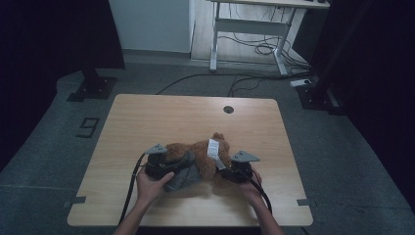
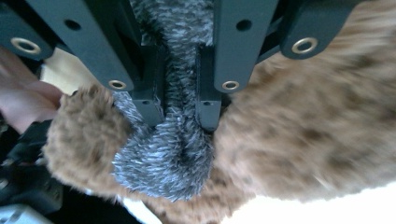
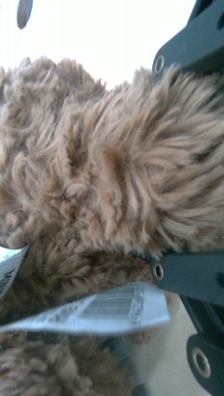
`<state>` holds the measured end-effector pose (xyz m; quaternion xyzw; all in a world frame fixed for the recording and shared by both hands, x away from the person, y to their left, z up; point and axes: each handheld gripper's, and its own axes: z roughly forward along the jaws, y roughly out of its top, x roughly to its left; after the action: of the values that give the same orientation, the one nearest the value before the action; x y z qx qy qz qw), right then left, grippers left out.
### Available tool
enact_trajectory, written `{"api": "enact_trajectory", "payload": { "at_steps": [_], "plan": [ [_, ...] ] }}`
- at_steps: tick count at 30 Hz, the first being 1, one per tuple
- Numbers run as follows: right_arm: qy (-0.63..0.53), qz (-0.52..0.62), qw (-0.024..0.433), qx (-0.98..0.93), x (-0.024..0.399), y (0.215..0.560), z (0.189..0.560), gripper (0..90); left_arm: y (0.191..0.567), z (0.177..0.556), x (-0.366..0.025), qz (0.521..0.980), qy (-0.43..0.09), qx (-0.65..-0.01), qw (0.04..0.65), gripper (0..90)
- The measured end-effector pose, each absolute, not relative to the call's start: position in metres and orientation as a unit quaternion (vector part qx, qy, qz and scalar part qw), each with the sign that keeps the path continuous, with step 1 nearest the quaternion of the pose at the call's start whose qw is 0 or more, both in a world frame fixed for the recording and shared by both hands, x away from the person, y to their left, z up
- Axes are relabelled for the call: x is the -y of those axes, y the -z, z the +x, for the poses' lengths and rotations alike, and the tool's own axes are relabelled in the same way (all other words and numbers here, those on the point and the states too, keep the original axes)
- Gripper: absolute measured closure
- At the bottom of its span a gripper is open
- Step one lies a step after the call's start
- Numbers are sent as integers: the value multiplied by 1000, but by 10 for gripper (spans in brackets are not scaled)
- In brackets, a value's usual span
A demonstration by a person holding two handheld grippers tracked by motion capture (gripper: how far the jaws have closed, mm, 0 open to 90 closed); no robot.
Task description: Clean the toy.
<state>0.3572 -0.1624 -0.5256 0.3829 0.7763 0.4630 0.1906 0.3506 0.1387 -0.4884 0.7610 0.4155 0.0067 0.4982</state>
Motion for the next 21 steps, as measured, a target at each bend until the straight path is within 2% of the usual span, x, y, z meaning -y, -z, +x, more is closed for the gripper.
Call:
{"api": "enact_trajectory", "payload": {
  "at_steps": [5, 10, 15, 19, 20, 21],
  "plan": [
    [-469, 394, 200, -765, 165, 527, 370, 497, 502, 371, -131, 754, 10, -442, 486, 760],
    [-499, 376, 183, -759, 175, 528, 364, 377, 491, 365, -136, 757, 0, -433, 490, 757],
    [-535, 371, 183, -736, 192, 520, 348, 412, 484, 361, -140, 762, -8, -431, 483, 755],
    [-533, 373, 164, -741, 197, 518, 344, 459, 476, 357, -145, 760, -6, -427, 491, 755],
    [-531, 373, 163, -743, 199, 521, 343, 519, 466, 353, -149, 757, -12, -422, 499, 755],
    [-536, 375, 160, -740, 199, 522, 343, 532, 461, 352, -151, 756, -16, -419, 503, 755]
  ]
}}
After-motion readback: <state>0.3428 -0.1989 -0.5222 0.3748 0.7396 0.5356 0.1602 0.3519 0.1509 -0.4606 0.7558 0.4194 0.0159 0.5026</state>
